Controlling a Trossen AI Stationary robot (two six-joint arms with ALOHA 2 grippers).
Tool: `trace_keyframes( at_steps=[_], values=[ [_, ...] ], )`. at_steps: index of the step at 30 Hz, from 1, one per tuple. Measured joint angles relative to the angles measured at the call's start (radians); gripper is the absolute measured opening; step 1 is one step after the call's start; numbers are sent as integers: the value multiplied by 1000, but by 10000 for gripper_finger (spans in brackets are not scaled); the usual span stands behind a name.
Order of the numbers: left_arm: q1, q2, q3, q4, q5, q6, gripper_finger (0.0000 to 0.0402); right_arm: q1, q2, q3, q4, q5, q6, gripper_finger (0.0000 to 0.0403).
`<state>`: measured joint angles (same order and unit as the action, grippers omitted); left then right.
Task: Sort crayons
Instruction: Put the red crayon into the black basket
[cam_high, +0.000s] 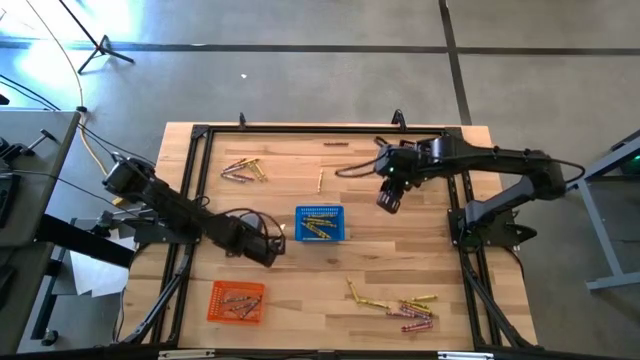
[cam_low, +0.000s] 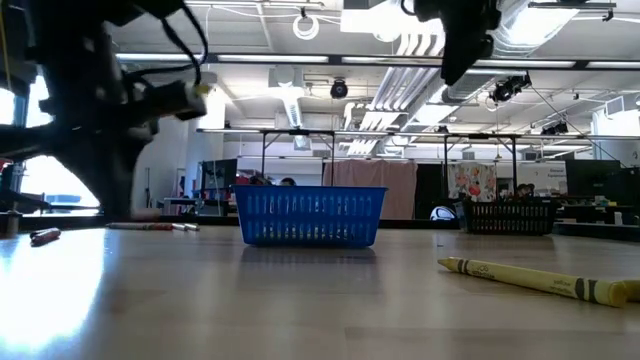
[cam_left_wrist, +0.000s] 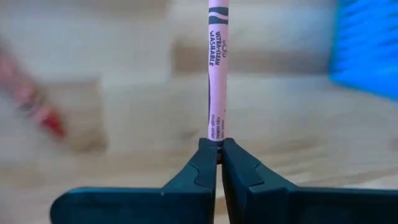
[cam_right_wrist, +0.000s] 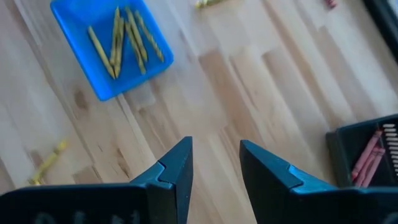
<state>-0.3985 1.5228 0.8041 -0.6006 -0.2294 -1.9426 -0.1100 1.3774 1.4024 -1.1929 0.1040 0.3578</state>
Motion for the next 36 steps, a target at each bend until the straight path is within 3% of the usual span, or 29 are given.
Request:
trace_keyframes(
  at_steps=[6, 13, 18, 24, 36],
  values=[
    [108, -69, 80, 9, -192, 326, 1, -65, 1, 27, 79, 0, 11, 116],
    [316, -169, 159, 77, -332, 797, 0, -116, 11, 16, 444, -34, 45, 116],
    [464, -230, 188, 219, -292, 1082, 0, -140, 23, 16, 697, -57, 44, 120],
    [551, -240, 215, 420, -132, 1304, 0, -159, 54, 16, 840, -60, 42, 150],
    [575, -233, 231, 613, -86, 1340, 0, -176, 112, 15, 988, -55, 105, 217]
  ],
)
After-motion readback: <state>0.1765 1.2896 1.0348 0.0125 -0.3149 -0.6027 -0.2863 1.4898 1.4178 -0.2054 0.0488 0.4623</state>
